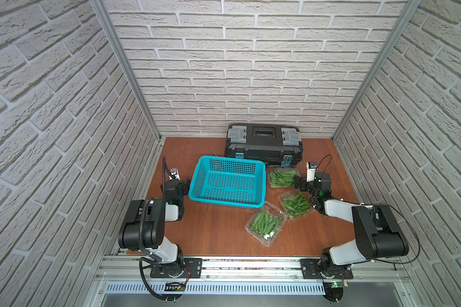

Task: Take small green peppers out of containers
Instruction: Move the distractor to the center of the board.

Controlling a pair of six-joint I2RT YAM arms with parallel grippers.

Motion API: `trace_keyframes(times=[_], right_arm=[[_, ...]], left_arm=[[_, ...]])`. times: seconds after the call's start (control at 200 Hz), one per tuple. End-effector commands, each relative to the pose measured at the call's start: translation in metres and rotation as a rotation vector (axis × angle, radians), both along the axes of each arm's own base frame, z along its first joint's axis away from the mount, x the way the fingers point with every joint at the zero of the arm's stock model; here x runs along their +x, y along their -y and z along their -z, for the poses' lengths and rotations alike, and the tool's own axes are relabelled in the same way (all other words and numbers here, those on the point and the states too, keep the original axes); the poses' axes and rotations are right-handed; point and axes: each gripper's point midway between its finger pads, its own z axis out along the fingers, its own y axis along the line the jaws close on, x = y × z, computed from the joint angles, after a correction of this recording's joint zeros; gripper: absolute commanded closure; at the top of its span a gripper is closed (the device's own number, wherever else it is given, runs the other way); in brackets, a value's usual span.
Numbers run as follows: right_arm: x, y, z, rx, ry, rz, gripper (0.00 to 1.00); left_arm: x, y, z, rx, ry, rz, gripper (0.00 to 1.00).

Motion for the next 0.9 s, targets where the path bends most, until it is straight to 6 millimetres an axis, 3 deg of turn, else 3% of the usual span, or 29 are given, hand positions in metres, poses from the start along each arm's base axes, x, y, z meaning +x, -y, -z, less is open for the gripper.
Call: trace_keyframes(times=[0.0, 0.035, 0.105, 0.2, 0.255, 0.395, 0.485, 0.625, 0.765, 0.895], right_arm=[[0.008, 0.004, -0.013, -0.013, 0.048, 0.013, 0.01], [0.008, 0.004, -0.013, -0.01, 0.05, 0.012, 0.01], [0.011, 0.0, -0.023, 0.002, 0.04, -0.019, 0.25], [0.014, -0.009, -0.034, 0.036, -0.183, -0.06, 0.44], [0.022, -0.016, -0.051, 0.029, -0.23, -0.076, 0.58], [0.026, -0.048, -0.087, -0.046, -0.132, -0.107, 0.6], [0.026, -0.06, -0.103, 0.024, -0.099, -0.077, 0.59], [0.031, -0.103, -0.104, 0.149, -0.12, -0.136, 0.59], [0.044, -0.145, -0.088, 0.239, -0.174, -0.177, 0.6], [0.064, -0.161, -0.079, 0.354, -0.176, -0.15, 0.6]], left_arm=[[0.011, 0.0, -0.017, 0.006, 0.066, 0.013, 0.02], [0.01, 0.0, -0.018, 0.007, 0.071, 0.012, 0.02], [0.008, -0.004, -0.025, 0.01, 0.079, -0.013, 0.02], [0.001, -0.023, -0.046, 0.014, 0.064, -0.138, 0.02], [-0.009, -0.035, -0.061, 0.018, 0.087, -0.217, 0.02], [-0.042, -0.07, -0.104, 0.065, 0.124, -0.453, 0.02], [-0.043, -0.068, -0.121, 0.072, 0.07, -0.45, 0.02], [-0.022, -0.016, -0.127, -0.025, -0.006, -0.288, 0.02], [0.003, 0.074, -0.114, -0.081, -0.104, -0.071, 0.02], [0.015, 0.149, -0.107, -0.093, -0.186, 0.117, 0.02]])
